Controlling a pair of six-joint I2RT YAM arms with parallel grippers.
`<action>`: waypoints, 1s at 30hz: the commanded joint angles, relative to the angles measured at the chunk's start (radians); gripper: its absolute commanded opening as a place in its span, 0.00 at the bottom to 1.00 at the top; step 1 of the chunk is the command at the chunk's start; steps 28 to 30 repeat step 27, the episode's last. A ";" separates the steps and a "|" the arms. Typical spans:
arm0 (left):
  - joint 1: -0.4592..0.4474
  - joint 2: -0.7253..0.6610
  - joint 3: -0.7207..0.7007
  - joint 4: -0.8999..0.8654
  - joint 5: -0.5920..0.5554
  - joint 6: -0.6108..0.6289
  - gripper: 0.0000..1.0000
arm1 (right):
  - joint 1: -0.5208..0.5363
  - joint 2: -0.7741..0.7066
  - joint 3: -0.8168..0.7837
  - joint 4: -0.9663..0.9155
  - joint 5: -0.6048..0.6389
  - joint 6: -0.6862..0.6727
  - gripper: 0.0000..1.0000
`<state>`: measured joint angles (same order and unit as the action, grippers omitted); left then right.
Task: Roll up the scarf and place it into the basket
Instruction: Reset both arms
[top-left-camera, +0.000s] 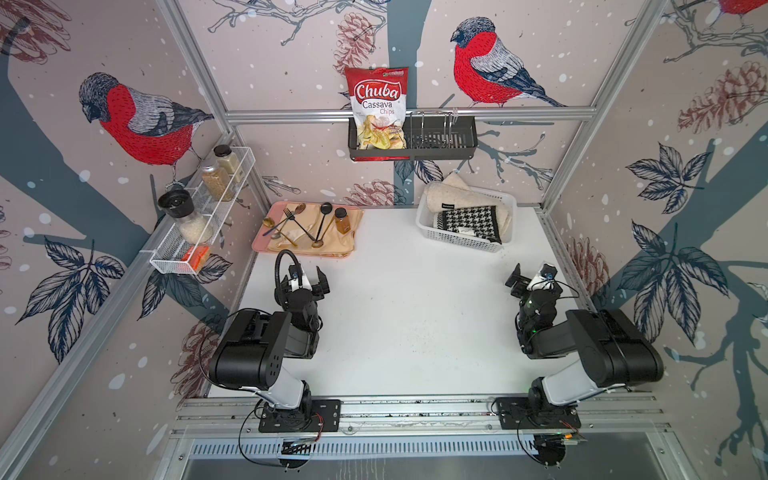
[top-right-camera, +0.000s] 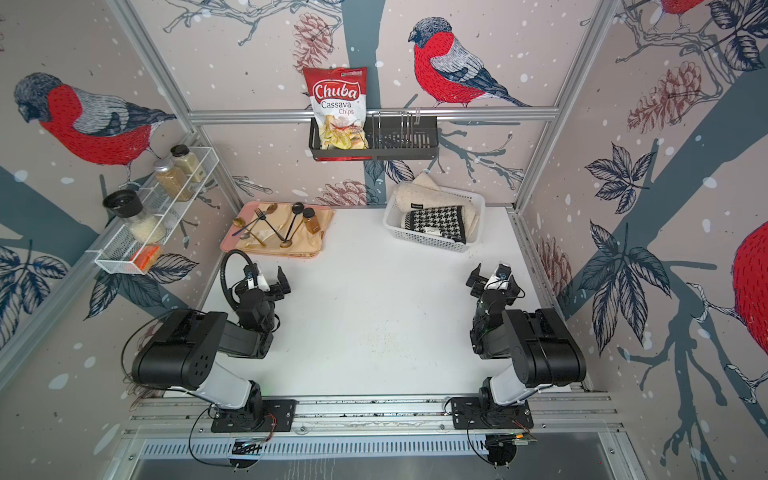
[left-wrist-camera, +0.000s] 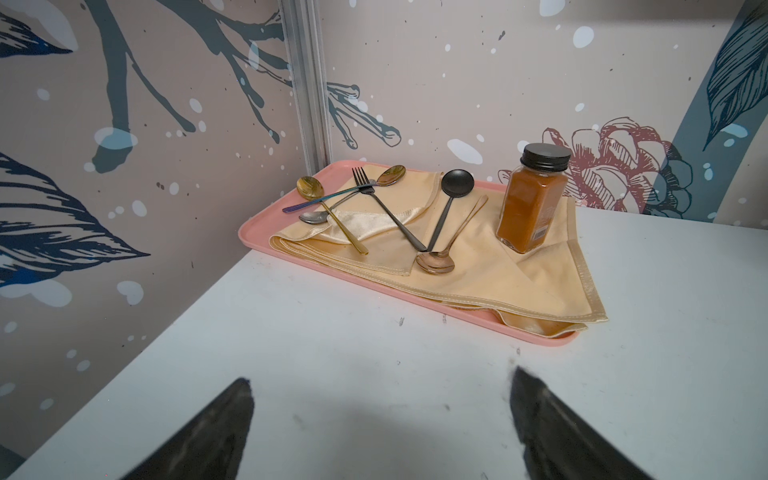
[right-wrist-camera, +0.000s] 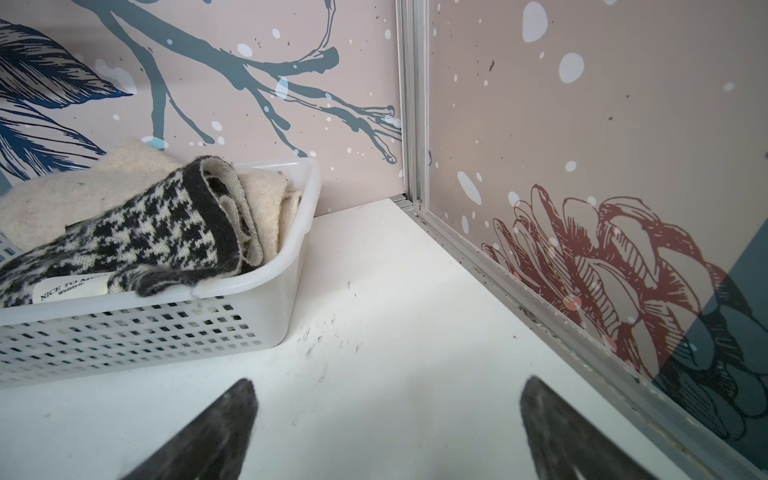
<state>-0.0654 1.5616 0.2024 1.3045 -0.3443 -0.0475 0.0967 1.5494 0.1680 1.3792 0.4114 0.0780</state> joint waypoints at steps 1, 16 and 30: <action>-0.001 0.000 0.002 0.070 -0.011 0.017 0.98 | 0.000 0.001 0.001 0.036 0.012 -0.006 1.00; -0.001 0.000 0.003 0.070 -0.010 0.017 0.98 | 0.004 0.005 0.002 0.035 0.014 -0.011 1.00; -0.001 0.000 0.002 0.070 -0.011 0.017 0.98 | 0.001 0.001 -0.005 0.047 -0.029 -0.023 1.00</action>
